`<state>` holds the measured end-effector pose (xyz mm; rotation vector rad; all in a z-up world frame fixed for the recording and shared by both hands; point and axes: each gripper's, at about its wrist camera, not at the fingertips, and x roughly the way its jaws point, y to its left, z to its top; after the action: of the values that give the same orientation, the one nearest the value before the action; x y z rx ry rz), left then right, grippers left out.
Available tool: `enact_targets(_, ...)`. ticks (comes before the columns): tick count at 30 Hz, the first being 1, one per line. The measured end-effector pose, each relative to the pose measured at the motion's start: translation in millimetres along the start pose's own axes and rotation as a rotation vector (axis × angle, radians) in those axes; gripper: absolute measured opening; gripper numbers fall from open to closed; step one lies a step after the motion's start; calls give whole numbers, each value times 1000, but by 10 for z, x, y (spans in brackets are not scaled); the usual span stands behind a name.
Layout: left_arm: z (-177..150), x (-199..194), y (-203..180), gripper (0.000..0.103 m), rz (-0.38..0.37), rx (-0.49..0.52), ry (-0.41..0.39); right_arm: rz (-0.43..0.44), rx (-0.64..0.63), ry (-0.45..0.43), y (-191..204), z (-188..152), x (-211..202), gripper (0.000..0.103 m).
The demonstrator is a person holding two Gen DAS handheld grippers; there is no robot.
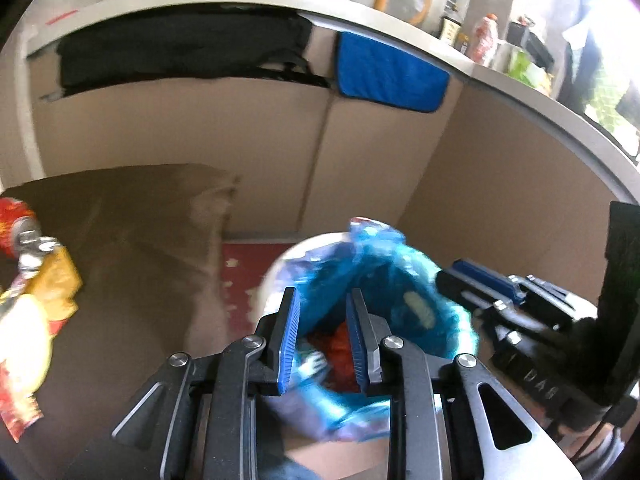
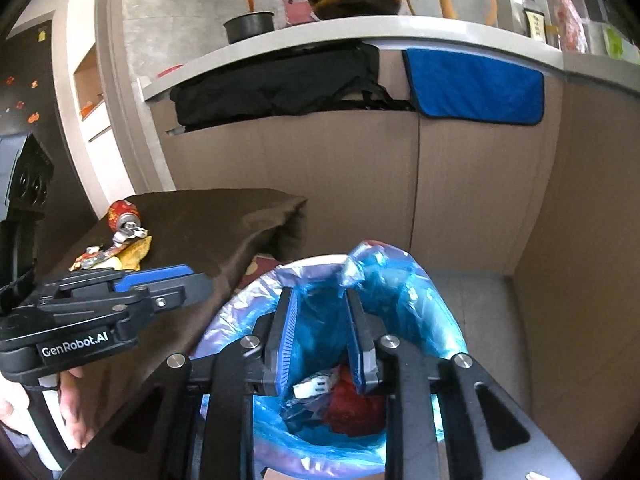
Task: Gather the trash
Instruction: 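Move both tools back over the table toward the red drink can, then close the right tool around the red drink can and lift it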
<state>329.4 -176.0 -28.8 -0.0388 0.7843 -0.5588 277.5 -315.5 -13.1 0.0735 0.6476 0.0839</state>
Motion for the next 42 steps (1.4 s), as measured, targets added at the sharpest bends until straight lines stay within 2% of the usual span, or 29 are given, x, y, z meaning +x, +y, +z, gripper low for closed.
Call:
enact_targets(6, -120, -438, 497, 26, 97, -52, -51, 54, -40, -14, 353, 93, 3, 23)
enact_targets(9, -186, -644, 792, 26, 179, -60, -77, 93, -75, -14, 616, 139, 71, 23)
enact_targets(12, -261, -836, 1183, 26, 248, -113, -95, 152, -115, -7, 948, 178, 195, 23)
enact_targets(20, -527, -1195, 2073, 26, 366, -234, -125, 283, -189, 49, 1772, 290, 660, 23)
enact_targets(27, -646, -1367, 2737, 26, 412, -348, -139, 356, -290, 86, 2461, 522, 1123, 23)
enact_targets(34, -695, -1420, 3328, 29, 442, -437, -111, 442, -433, 133, 3183, 800, 1726, 23)
enact_targets(39, -655, -1416, 3620, 29, 431, -481, -108, 497, -396, 221, 3371, 1035, 2349, 23)
enact_targets(42, -599, -1377, 3773, 29, 424, -490, -105, 501, -347, 257, 3373, 1177, 2718, 25)
